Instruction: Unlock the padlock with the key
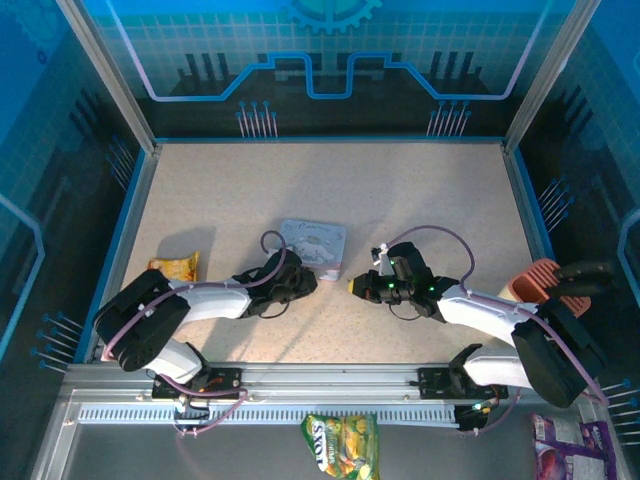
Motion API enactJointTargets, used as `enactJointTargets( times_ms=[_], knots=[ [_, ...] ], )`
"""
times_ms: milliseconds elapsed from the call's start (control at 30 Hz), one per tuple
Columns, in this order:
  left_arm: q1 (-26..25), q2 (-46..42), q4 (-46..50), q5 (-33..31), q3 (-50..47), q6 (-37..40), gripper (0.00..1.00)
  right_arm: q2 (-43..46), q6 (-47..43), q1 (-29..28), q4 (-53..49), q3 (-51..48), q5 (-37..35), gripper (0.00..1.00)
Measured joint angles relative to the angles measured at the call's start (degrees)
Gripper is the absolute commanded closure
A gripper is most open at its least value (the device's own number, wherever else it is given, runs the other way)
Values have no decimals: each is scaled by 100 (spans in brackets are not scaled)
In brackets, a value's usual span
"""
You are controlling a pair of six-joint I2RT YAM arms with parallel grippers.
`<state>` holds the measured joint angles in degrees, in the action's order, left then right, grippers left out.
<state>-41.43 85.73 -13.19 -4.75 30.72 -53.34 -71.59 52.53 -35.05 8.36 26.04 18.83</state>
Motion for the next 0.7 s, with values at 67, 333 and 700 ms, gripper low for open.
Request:
enactJointTargets(
  times_ms=[67,333,700],
  knots=[
    [0,-111,116,4,-2,-63,79,-4,26,-24,2,0,-33,100],
    [55,-367,192,404,-13,-396,83,-348,479,-328,479,26,-9,100],
    [164,-577,-326,811,-317,-1189,93,-824,1145,-396,1941,-426,212,100]
  ],
)
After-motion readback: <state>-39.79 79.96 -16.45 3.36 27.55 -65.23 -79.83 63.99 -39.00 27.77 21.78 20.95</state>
